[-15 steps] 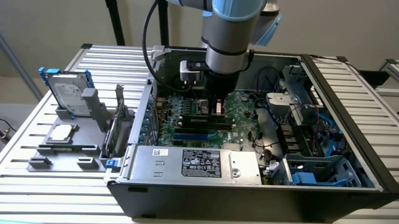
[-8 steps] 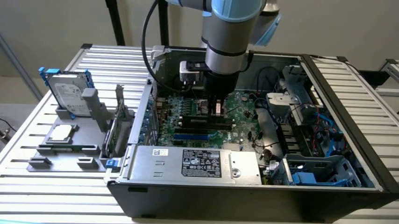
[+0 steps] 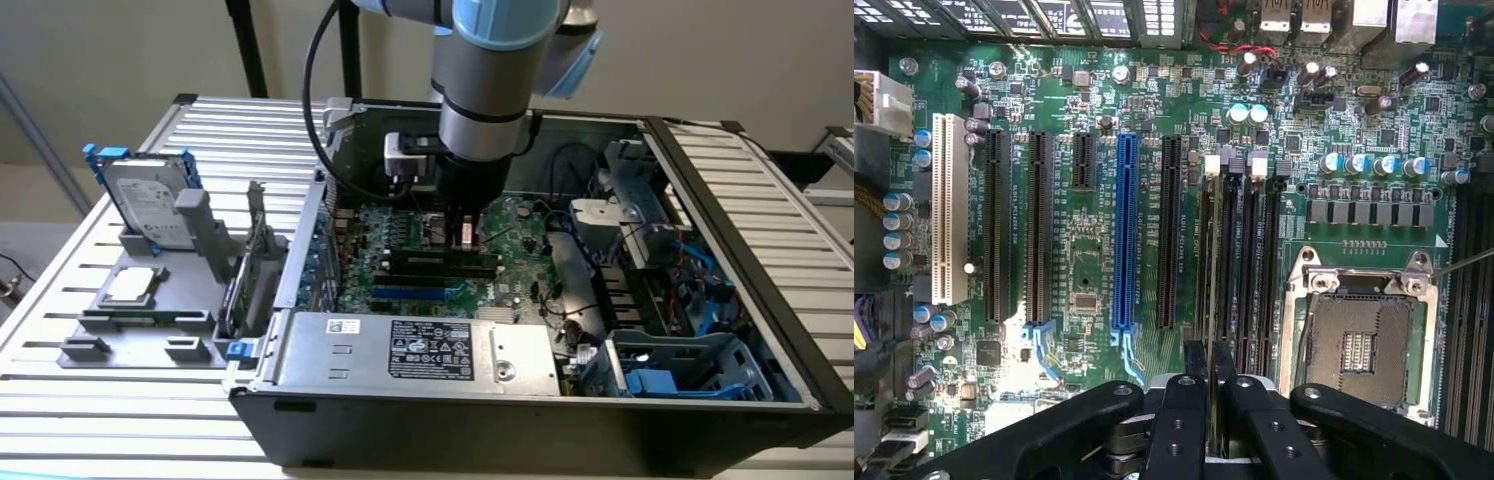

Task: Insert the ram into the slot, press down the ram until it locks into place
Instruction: 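Insert the ram into the slot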

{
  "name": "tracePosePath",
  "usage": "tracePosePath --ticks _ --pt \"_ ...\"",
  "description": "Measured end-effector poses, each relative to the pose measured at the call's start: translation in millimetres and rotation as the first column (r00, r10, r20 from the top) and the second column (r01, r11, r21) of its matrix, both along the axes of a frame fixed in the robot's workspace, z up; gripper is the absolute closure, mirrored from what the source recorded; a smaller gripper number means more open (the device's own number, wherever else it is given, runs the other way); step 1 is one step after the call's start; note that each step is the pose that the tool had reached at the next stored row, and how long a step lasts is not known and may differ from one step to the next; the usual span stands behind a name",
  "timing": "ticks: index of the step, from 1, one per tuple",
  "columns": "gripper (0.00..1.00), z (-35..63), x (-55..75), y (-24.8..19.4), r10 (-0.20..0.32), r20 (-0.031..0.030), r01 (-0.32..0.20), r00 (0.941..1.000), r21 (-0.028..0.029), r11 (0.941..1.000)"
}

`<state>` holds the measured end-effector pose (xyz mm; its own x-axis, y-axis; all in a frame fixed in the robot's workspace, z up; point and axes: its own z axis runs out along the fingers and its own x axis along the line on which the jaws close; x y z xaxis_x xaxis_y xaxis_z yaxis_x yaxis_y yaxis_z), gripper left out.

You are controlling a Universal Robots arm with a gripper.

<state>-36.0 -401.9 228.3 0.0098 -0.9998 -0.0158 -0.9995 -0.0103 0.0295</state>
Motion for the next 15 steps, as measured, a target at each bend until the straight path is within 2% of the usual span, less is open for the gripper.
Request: tracePosePath --ticks 15 --pt "0.86 -2.8 -1.6 0.0 0.0 0.0039 0.0 1.0 0.0 1.0"
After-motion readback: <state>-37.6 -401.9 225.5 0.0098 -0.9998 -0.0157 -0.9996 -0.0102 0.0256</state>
